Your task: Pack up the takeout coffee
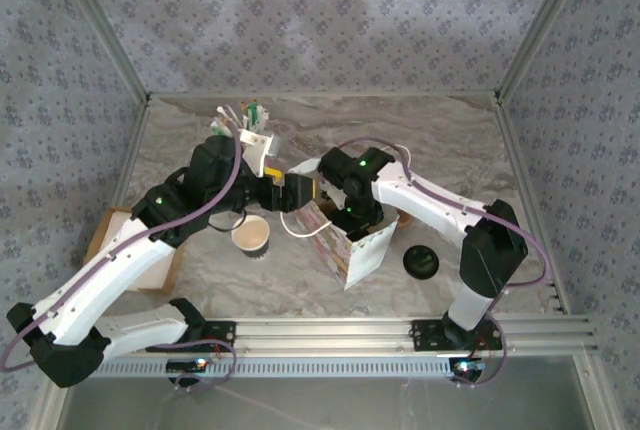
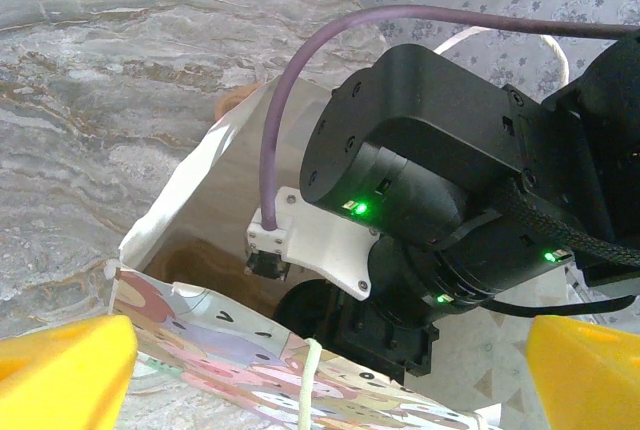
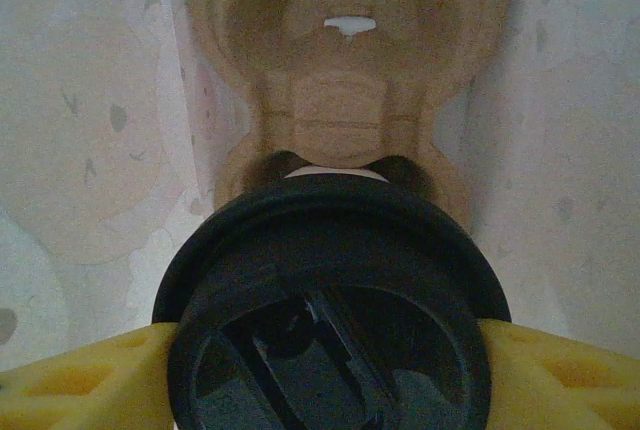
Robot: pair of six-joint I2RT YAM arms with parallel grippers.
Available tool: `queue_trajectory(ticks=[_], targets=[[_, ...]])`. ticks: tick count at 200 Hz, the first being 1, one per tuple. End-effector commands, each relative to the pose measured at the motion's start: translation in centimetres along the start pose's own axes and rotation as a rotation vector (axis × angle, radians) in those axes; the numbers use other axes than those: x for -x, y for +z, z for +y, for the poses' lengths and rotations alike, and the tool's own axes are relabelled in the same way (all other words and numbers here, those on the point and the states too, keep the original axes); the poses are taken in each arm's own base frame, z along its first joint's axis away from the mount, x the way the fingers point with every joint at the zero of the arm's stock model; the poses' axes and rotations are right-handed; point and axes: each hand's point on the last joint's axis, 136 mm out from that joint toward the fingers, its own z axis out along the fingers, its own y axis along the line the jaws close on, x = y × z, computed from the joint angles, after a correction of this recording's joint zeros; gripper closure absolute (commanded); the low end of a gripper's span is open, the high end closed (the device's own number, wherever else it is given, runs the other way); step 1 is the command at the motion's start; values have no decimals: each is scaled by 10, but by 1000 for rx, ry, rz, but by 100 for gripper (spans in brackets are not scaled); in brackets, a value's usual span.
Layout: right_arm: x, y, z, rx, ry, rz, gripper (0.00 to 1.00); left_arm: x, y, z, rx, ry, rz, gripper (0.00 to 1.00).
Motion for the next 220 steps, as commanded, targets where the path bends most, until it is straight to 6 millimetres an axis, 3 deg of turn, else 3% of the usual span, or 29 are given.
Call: queue_trajectory(ticks=[1, 103, 220], targets=[[-2, 50, -2, 5, -14, 88, 29, 8, -3, -6, -15, 30, -31, 1], [-3, 56, -2, 8, -9, 97, 28, 7, -3, -6, -17, 29, -30, 1], [-4, 35, -1, -11, -11, 60, 22, 7, 0, -5, -15, 21, -27, 0]])
